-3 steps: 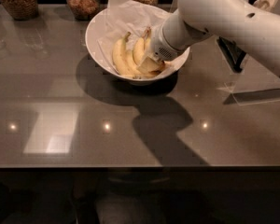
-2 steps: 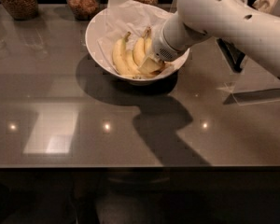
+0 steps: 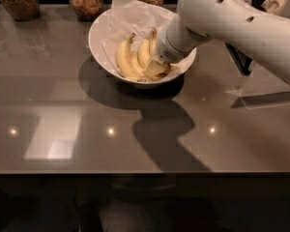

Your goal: Pick banana from white bowl

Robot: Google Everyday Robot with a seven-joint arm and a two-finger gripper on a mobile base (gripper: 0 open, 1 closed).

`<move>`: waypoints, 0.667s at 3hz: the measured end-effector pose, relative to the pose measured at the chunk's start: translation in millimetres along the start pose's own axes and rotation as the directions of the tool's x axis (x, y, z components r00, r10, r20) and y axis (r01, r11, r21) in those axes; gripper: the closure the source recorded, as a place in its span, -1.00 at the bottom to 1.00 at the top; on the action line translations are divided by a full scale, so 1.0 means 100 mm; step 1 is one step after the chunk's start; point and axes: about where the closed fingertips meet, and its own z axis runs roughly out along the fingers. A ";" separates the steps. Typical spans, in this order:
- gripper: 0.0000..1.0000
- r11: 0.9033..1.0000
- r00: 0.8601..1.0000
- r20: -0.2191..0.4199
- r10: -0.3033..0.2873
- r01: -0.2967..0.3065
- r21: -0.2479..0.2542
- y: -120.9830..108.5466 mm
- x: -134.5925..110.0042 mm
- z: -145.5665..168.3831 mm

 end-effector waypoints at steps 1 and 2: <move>0.91 0.999 0.999 -0.013 -0.035 0.036 0.027 0.01 -0.08 -0.07; 1.00 0.997 0.998 -0.020 -0.065 0.066 0.038 0.03 -0.17 -0.15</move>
Offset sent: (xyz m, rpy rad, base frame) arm -0.0122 0.0139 0.0322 -0.0808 -0.0735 0.0395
